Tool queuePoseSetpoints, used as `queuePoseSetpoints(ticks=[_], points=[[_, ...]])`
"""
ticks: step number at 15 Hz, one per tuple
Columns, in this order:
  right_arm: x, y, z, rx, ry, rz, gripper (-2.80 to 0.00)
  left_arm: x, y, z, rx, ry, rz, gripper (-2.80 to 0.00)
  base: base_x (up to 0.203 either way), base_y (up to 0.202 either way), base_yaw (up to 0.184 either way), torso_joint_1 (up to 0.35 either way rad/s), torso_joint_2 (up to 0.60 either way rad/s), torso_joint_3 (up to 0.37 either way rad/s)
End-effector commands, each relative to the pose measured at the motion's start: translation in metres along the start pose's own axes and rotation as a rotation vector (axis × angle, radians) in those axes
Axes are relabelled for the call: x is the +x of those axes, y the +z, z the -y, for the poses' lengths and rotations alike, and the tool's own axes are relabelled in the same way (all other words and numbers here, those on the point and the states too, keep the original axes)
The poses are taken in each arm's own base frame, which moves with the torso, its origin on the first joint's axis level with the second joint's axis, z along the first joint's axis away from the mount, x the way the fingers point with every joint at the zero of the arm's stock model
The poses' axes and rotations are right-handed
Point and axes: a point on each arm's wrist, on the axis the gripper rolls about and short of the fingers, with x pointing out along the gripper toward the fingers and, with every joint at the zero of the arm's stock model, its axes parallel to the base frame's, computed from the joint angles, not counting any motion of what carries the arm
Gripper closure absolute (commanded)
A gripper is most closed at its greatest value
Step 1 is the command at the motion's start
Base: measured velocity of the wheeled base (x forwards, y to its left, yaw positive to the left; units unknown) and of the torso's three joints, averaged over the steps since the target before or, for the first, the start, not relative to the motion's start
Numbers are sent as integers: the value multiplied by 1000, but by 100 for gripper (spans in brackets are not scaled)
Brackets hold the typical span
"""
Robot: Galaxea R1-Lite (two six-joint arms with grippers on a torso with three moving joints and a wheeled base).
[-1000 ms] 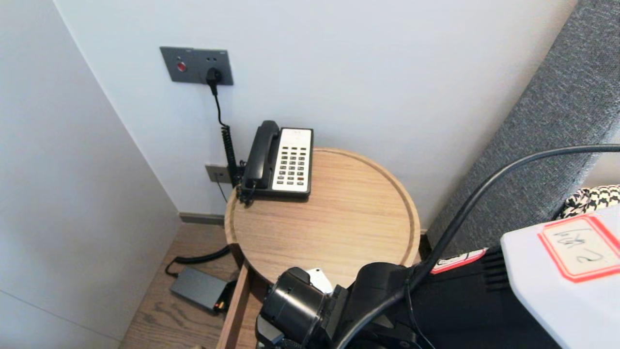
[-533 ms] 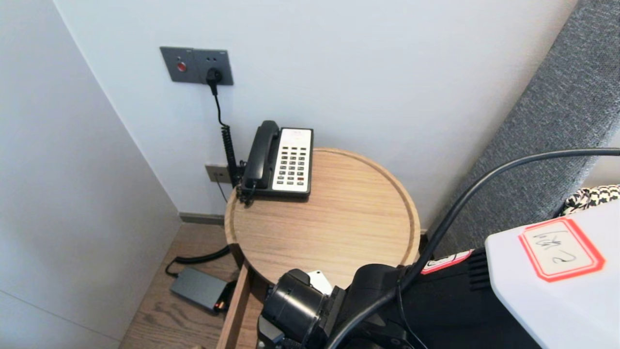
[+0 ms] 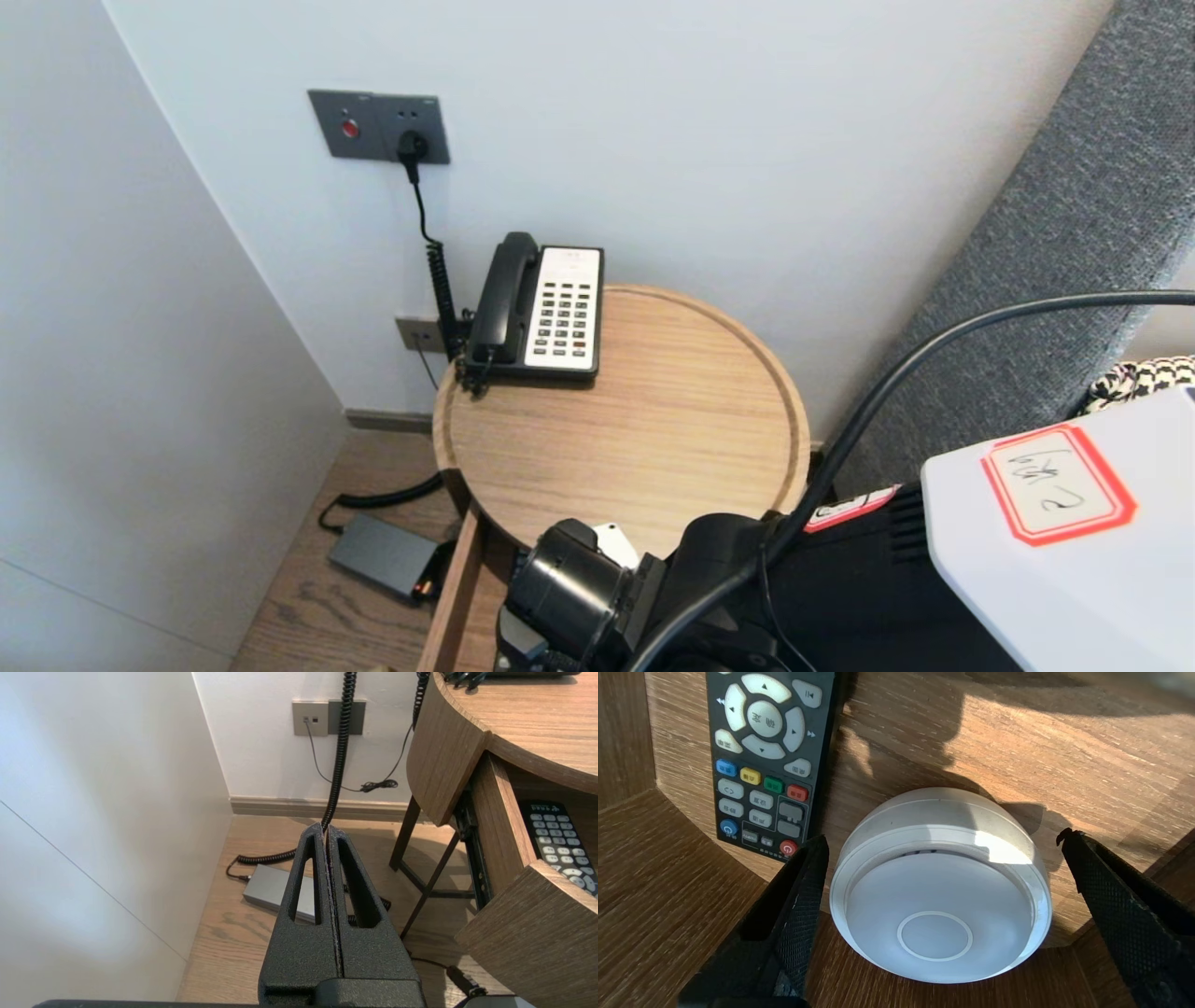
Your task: Take the remote control out of the drawer one by one and place them on the table
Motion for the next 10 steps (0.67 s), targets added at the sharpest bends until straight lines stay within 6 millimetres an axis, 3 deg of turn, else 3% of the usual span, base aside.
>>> queuePoseSetpoints(ticks=[1,10], points=[[5,0,-1,-2,-16,0,-280,1,-3,0,0,0,-12,0,0,0,0,0,0,0],[17,-5,-2,-10,-36,-25,-280,1,-3,0,0,0,-12,0,0,0,0,0,0,0]])
